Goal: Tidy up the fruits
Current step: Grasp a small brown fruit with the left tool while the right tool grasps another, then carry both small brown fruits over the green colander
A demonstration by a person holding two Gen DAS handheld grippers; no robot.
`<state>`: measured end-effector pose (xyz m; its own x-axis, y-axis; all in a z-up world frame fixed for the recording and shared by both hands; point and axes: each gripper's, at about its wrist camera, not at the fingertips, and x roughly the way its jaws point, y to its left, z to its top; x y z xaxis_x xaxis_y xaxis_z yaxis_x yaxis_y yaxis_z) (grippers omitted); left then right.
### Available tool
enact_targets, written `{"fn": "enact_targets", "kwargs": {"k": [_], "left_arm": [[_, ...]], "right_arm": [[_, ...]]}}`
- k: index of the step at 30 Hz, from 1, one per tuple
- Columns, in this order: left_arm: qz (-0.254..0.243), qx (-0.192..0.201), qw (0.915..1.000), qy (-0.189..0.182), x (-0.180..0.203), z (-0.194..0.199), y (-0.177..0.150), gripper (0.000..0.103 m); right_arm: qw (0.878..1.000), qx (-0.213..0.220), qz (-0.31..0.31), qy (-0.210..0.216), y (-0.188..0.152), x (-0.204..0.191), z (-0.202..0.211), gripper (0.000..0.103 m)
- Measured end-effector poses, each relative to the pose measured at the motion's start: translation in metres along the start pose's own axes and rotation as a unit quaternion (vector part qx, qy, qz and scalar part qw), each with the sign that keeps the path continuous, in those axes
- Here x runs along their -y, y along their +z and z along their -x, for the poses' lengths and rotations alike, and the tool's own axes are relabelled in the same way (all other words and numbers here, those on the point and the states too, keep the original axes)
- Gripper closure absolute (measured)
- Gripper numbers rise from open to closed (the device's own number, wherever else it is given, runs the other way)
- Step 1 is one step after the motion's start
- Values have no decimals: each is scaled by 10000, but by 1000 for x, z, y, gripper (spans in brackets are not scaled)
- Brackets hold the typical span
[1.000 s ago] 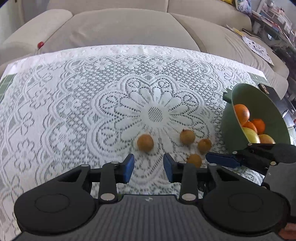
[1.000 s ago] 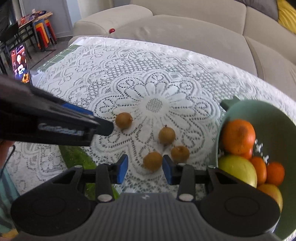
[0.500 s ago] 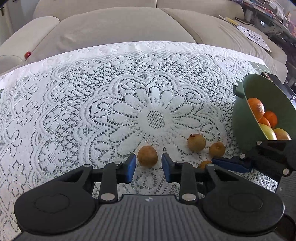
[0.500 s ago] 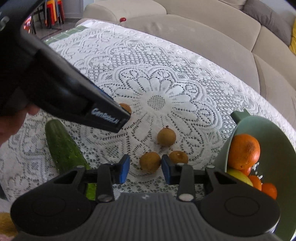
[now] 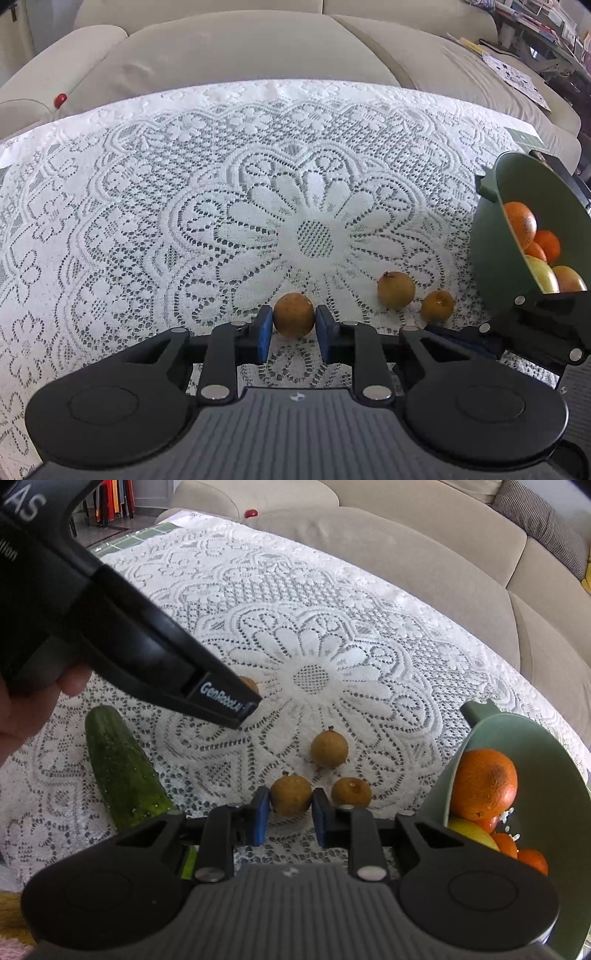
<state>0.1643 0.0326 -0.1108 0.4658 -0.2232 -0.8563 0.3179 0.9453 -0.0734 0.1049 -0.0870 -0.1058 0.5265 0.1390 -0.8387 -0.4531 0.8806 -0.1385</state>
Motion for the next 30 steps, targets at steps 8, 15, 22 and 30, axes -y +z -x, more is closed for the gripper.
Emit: {"fn": "enact_targets", "kwargs": {"k": [8, 15, 22, 30], "left_arm": [[40, 145, 9999, 4, 14, 39, -5, 76], [69, 304, 9994, -116, 36, 73, -7, 76], [-18, 473, 9983, -343, 63, 94, -5, 76], [-287, 550, 9954, -725, 106, 105, 0, 76]], "right_arm": [[9995, 254, -135, 137, -1, 5, 30, 82], [9974, 526, -449, 182, -5, 19, 66, 82], [9944, 739, -760, 54, -24, 37, 102, 82], [9874, 843, -1310, -272, -50, 73, 129, 82]]}}
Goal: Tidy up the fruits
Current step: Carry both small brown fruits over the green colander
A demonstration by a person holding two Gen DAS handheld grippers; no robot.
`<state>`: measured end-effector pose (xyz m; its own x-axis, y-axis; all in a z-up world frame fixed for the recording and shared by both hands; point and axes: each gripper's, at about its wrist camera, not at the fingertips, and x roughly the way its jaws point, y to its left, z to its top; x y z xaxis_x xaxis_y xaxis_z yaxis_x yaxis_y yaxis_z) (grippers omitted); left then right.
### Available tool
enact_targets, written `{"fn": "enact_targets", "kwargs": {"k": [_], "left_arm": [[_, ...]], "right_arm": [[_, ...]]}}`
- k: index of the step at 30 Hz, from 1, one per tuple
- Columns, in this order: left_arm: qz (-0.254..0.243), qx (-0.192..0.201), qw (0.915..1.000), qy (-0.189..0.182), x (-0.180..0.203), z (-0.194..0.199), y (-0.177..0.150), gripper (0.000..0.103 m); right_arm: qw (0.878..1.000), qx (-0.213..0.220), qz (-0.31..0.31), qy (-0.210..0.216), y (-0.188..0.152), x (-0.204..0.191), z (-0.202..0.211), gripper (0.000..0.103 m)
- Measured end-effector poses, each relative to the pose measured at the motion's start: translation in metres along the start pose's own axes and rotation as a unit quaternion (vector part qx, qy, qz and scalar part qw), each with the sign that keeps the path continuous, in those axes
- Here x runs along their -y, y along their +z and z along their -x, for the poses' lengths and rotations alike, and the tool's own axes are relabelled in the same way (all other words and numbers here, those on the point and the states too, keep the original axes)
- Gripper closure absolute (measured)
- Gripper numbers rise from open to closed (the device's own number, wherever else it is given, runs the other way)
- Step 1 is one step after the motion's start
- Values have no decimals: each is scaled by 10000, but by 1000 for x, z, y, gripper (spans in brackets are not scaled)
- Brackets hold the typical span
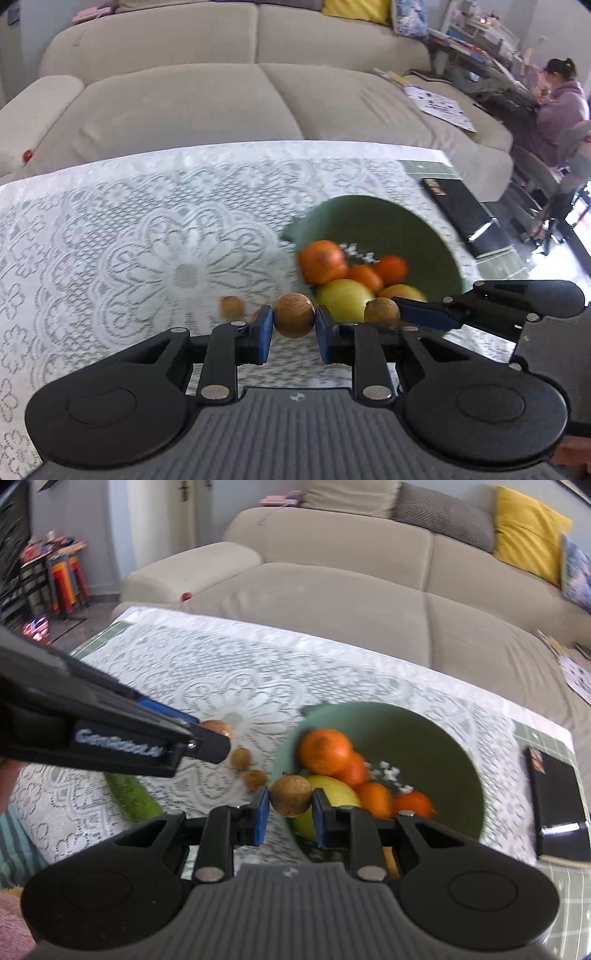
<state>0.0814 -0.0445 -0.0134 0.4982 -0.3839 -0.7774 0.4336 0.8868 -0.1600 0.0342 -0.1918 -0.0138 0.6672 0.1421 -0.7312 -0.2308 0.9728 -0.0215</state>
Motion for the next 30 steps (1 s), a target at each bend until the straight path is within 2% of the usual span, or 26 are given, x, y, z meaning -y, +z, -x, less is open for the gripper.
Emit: {"fn": "enact_targets", "kwargs": {"k": [5, 12, 19, 30], "left_arm": [[-136, -35, 9997, -206, 21, -7, 6, 76], [-11, -261, 9987, -438, 35, -37, 23, 76], [104, -430, 9974, -568, 45, -65, 43, 76], [194, -703, 9957, -573, 45, -107, 63, 76]], "right_arm": [[9992, 35, -324, -222, -7, 28, 6, 82], [9976, 37, -566, -401, -9, 56, 0, 82], [9981, -59, -433, -433, -7, 71, -21, 82], [9991, -192, -101, -369, 4, 85, -61, 82]]}}
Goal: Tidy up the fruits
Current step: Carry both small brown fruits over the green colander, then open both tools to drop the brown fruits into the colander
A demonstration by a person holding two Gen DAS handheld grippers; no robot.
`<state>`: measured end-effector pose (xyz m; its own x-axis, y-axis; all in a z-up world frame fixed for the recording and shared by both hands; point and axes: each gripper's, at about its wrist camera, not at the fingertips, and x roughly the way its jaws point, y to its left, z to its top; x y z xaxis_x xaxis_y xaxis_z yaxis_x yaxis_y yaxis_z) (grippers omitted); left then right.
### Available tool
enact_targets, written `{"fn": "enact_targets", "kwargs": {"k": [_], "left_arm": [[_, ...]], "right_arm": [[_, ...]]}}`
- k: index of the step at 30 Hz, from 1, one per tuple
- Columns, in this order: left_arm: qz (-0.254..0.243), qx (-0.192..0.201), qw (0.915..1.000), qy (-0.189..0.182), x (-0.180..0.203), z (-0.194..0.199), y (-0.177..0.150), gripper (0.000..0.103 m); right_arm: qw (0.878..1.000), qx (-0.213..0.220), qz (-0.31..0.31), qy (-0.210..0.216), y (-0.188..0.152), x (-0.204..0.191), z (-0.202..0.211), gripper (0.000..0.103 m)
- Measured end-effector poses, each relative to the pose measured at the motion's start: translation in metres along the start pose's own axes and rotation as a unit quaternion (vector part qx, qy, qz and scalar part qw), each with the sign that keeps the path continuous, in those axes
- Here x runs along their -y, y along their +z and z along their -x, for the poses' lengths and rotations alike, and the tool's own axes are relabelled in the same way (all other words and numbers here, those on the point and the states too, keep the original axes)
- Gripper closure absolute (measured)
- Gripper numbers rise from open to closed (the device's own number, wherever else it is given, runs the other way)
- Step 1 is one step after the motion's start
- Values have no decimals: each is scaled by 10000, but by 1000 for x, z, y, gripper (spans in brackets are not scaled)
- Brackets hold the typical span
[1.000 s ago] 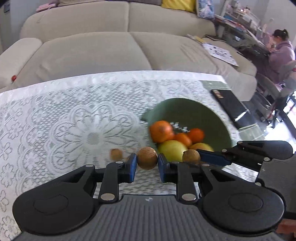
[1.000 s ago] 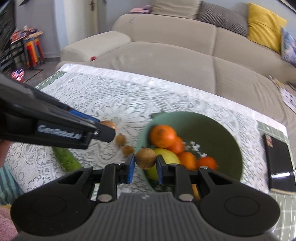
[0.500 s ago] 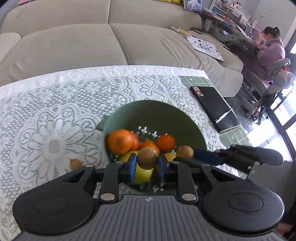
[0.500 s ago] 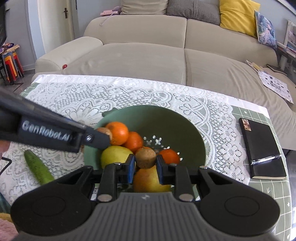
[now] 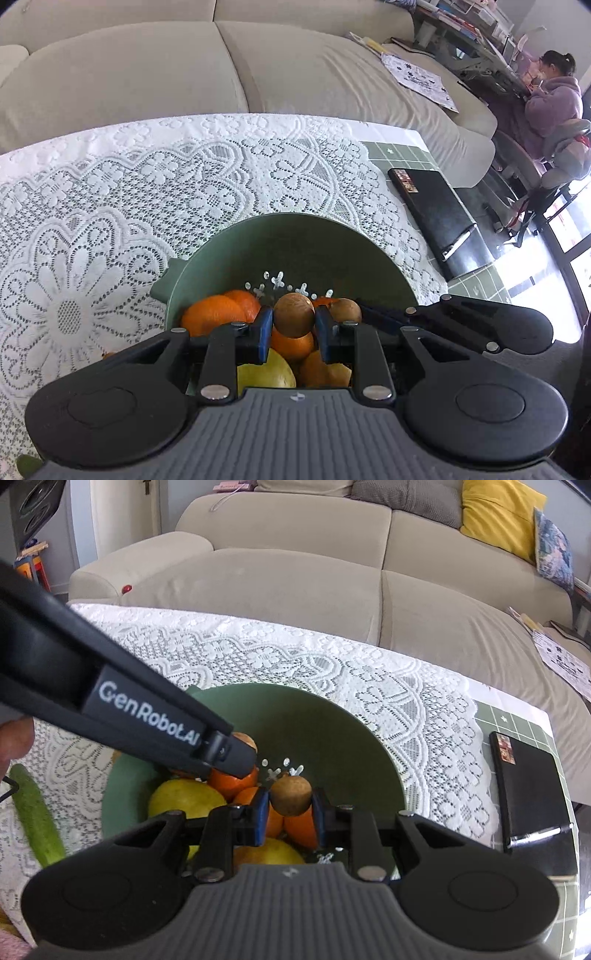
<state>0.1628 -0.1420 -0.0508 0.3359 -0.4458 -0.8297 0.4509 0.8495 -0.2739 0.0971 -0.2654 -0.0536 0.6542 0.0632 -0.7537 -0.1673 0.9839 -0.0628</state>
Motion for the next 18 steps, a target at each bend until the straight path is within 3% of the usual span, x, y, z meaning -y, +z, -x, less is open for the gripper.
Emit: {"fn": "enact_targets", "kwargs": {"k": [18], "left_arm": [[201, -288, 9994, -53, -14, -46, 16, 76]], "right_arm": [[9998, -166, 52, 53, 0, 12, -43, 82]]}}
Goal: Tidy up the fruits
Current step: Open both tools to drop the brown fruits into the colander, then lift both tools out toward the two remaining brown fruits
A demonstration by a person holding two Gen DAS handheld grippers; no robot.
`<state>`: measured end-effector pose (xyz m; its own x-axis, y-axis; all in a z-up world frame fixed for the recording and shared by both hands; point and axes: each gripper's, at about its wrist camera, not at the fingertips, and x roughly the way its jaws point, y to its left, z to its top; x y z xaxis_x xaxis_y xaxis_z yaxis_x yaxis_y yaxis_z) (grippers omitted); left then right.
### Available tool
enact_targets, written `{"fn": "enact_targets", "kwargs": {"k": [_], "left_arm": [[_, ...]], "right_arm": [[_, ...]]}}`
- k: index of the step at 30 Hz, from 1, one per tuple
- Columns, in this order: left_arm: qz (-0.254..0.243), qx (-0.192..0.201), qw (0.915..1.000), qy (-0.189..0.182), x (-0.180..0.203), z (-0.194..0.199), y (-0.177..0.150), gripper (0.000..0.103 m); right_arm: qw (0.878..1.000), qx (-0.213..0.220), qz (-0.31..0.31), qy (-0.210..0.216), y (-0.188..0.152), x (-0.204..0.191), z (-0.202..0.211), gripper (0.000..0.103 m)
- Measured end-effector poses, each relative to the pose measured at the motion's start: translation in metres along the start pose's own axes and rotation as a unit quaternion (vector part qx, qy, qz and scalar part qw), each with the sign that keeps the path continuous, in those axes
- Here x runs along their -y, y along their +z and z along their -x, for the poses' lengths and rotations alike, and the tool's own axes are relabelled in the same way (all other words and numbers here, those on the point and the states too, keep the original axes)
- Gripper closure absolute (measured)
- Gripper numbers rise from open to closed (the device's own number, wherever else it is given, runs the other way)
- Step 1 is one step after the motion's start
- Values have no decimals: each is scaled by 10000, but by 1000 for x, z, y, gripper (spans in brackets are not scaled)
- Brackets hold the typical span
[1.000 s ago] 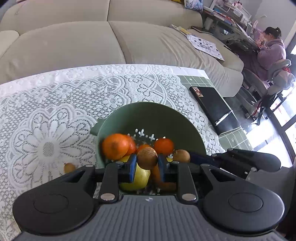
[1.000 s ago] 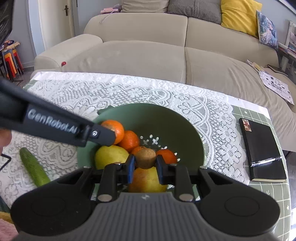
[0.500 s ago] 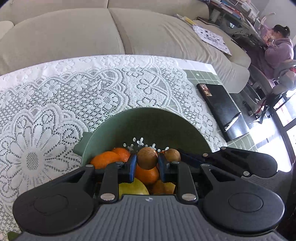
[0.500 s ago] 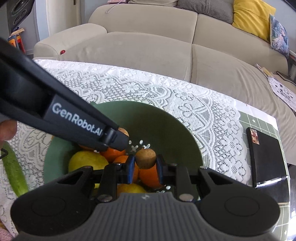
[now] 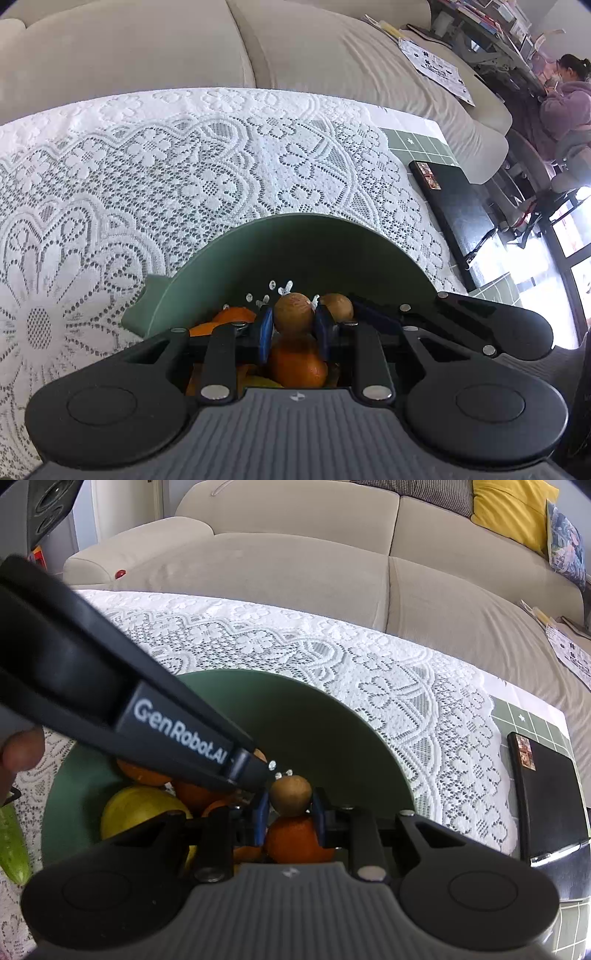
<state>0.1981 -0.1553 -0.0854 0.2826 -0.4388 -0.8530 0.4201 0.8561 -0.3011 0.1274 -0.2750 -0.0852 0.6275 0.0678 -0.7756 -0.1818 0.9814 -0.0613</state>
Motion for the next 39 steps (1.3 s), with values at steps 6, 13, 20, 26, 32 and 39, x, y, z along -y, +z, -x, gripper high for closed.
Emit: {"fn": "enact_targets", "kwargs": {"k": [6, 13, 20, 26, 32, 39], "left_arm": [[-39, -38, 10000, -44, -1, -4, 3, 76], [-38, -52, 10000, -59, -2, -3, 3, 69], [24, 82, 9999, -95, -2, 15, 3, 64], [-7, 418, 9991, -59, 0, 49, -2, 64], [-66, 682, 9976, 92, 0, 83, -12, 64], [-186, 865, 9952, 412, -5, 115, -34, 64]], "right_arm": [[10000, -60, -66, 41, -3, 2, -4, 82], [10000, -45, -44, -7, -2, 3, -2, 80], [9999, -21, -79, -66, 1, 1, 8, 79], [9997, 60, -199, -82, 3, -6, 26, 70], [9993, 174, -320, -61, 3, -16, 49, 64], [9981, 267, -555, 7, 3, -29, 74, 52]]}}
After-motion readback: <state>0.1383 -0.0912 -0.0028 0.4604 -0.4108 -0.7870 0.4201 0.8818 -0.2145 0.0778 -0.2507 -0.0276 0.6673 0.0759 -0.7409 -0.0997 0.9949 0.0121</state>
